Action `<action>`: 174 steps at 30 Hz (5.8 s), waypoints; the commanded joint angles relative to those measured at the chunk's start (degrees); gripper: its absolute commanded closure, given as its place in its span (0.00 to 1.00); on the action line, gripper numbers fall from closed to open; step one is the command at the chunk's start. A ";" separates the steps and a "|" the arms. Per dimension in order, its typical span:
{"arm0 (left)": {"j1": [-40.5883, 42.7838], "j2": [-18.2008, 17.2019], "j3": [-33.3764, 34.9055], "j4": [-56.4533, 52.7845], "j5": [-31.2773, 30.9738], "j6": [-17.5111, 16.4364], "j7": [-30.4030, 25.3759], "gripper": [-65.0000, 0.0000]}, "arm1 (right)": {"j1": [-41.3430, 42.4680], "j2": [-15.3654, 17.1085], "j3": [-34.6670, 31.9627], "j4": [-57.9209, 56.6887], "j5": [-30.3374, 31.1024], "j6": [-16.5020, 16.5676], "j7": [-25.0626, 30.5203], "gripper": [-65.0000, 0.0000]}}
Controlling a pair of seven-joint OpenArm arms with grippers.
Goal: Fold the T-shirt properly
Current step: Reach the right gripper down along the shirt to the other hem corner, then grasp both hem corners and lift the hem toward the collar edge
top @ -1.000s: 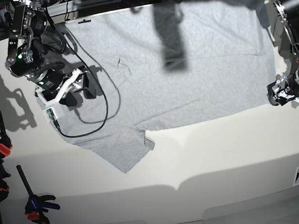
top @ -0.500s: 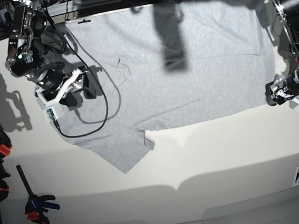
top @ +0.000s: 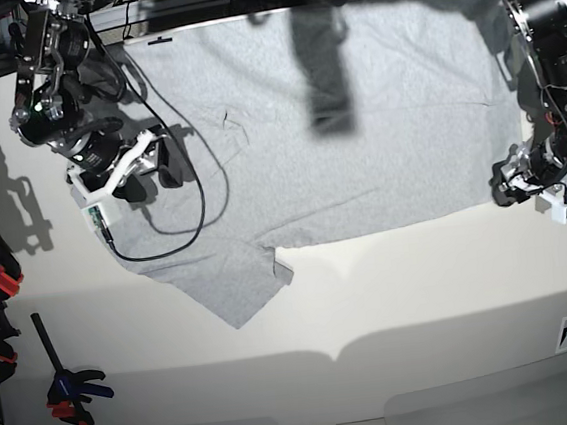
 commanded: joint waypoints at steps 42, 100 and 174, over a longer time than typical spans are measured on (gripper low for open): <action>-0.81 -1.11 0.00 0.50 -5.09 0.07 -5.42 1.00 | 34.29 0.66 0.24 -20.90 -12.59 0.72 13.33 0.40; -4.68 -2.97 0.00 0.57 -7.63 -0.13 -2.14 1.00 | 54.60 0.00 -16.63 -73.26 -30.69 5.68 18.29 1.00; 51.41 3.50 -14.58 66.51 -2.67 9.53 4.83 1.00 | 8.35 0.15 -1.20 -7.48 -26.64 6.12 4.31 0.92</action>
